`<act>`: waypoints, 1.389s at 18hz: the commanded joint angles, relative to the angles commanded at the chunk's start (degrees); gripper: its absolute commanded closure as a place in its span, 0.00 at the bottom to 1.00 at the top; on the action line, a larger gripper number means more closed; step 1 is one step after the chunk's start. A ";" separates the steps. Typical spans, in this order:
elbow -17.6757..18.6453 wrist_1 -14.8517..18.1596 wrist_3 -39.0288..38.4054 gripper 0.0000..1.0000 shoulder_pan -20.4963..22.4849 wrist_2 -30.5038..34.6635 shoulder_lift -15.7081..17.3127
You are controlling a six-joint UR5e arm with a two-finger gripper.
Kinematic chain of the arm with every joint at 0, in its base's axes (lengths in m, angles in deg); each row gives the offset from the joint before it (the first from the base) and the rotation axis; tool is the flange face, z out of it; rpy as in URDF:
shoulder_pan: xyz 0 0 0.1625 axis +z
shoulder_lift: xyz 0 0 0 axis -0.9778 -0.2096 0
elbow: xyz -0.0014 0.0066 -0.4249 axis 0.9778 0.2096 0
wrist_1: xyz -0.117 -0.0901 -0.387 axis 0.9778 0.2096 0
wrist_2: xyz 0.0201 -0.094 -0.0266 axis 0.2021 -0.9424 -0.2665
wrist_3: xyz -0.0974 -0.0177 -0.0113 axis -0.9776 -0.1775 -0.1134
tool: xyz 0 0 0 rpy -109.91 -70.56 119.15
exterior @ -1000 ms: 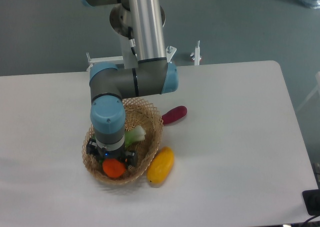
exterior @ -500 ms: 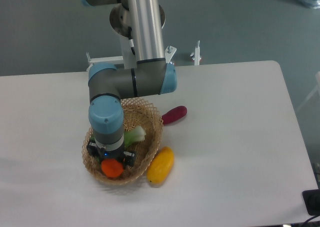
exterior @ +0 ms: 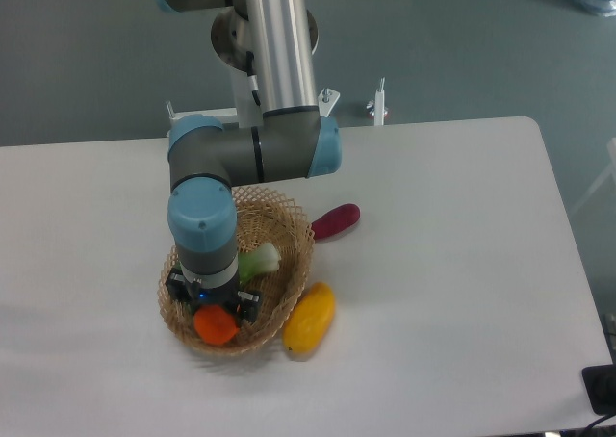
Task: Pick up the orange from the basket
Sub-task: 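Close the gripper fingers on the orange, then lift the held orange up and out of the basket, away from it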
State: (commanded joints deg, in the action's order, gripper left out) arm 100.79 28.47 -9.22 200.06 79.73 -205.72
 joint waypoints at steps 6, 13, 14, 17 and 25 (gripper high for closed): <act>-0.80 2.98 10.09 0.40 8.25 0.18 5.54; -5.98 15.46 27.48 0.40 20.20 -0.35 8.44; -7.21 16.26 29.51 0.40 21.52 -0.61 8.45; -10.46 19.07 35.57 0.40 26.18 -2.72 8.36; -10.91 19.60 41.39 0.40 29.97 -2.81 8.27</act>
State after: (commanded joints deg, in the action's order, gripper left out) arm 89.88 48.07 32.17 230.04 76.92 -197.45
